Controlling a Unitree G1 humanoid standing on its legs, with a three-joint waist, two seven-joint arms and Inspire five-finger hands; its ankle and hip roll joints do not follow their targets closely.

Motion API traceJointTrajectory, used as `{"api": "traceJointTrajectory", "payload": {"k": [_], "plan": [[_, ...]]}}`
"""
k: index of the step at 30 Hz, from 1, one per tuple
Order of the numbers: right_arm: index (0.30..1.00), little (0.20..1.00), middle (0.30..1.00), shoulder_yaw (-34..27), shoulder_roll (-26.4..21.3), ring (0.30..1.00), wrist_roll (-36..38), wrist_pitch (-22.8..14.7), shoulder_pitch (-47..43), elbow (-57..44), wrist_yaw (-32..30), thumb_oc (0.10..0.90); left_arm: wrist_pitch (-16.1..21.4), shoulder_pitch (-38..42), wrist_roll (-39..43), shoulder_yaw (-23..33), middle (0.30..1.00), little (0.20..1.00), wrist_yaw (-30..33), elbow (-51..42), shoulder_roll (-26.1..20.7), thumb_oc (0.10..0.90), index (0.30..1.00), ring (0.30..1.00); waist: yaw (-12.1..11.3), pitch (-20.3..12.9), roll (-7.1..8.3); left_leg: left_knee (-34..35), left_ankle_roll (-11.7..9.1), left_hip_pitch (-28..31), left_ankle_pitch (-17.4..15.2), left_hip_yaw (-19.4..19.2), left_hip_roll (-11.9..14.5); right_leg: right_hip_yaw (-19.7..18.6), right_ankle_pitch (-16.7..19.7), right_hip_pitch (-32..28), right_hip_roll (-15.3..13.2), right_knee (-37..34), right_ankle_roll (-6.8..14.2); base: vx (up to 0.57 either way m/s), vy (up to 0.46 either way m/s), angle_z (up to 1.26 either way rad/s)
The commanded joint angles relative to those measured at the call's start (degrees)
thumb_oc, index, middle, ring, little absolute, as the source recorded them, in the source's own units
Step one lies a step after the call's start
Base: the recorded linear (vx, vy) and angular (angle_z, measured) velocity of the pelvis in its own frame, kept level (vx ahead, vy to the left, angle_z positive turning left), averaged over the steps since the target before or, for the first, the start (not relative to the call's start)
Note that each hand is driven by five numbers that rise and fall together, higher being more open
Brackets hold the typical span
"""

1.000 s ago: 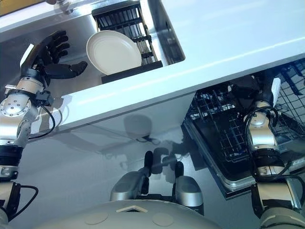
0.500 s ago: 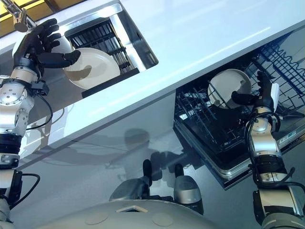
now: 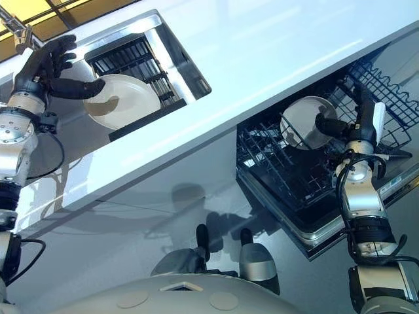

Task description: Pick up plates and place into dishwasher.

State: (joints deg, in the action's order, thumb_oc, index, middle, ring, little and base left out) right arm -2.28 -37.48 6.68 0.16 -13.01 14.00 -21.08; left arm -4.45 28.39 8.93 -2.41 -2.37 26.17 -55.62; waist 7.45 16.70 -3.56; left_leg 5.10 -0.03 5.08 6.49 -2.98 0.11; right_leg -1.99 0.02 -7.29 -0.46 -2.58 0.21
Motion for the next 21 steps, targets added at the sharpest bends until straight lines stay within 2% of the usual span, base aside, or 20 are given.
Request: {"api": "traceJointTrajectory", "payload": {"k": [1,4,6,9,16,21], "plan": [[0.9,0.9,0.9,-3.0,-7.4,0.9,-1.8,-9.5,0.9,-7.3,0.1,0.8,-0.3,7.6,-9.1,-2.0,0.9,0.9,-1.2,5.8,-7.4,0.8,0.9,0.9,1.0,-9.7,-1.15,-3.8,2.3,1.4,-9.5,-1.2,-3.1,-0.7,-3.3,5.3,0.3,7.6,4.0,0.01,0.104,-0.23],[0.9,0.9,0.9,-3.2,-7.8,0.9,-0.6,-10.3,2.2,-10.1,3.4,0.8,-2.6,10.0,-11.9,-3.8,0.9,0.9,-5.8,9.0,-9.9,0.8,0.9,0.9,1.9,-9.6,-1.5,-4.2,2.5,1.2,-9.9,-2.0,-3.2,-1.6,-3.2,6.1,0.3,8.4,4.5,0.02,0.095,-0.26],[0.9,0.9,0.9,-3.1,-7.9,0.9,1.4,-10.7,3.4,-12.6,7.6,0.8,-5.1,12.5,-14.0,-6.2,0.9,0.9,-8.7,11.9,-11.2,0.8,0.9,0.9,3.0,-9.4,-1.99,-4.5,2.8,1.1,-10.1,-2.7,-3.5,-2.3,-3.0,6.9,0.2,9.3,4.9,0.02,0.107,-0.17],[0.9,0.9,0.9,-2.5,-7.9,0.9,2.7,-11.3,4.7,-15.0,11.7,0.8,-7.3,15.4,-14.2,-9.0,0.9,0.9,-10.5,15.8,-12.3,0.8,0.9,0.9,4.2,-9.1,-2.24,-4.6,3.2,1.0,-10.4,-3.5,-3.8,-3.5,-2.3,8.0,0.0,10.3,5.6,0.01,0.086,-0.21],[0.9,0.9,0.9,-0.1,-7.3,0.9,2.4,-12.0,6.5,-17.4,14.6,0.8,-7.4,20.0,-9.8,-12.0,0.9,0.9,-9.7,20.0,-12.4,0.8,0.9,0.9,5.9,-8.5,-2.3,-4.5,3.7,0.9,-10.7,-5.3,-4.2,-5.1,-1.1,9.7,-0.2,11.6,6.5,0.0,0.049,-0.2],[0.9,0.9,0.9,1.9,-6.5,0.9,1.5,-11.9,7.3,-17.1,15.3,0.8,-3.9,23.0,-4.7,-12.8,0.9,0.9,-3.0,19.1,-10.9,0.8,0.9,0.9,6.6,-8.7,-2.15,-4.3,3.9,0.8,-11.0,-6.0,-4.3,-5.9,-1.0,10.2,-0.1,11.9,6.8,0.01,0.017,-0.17]]}}
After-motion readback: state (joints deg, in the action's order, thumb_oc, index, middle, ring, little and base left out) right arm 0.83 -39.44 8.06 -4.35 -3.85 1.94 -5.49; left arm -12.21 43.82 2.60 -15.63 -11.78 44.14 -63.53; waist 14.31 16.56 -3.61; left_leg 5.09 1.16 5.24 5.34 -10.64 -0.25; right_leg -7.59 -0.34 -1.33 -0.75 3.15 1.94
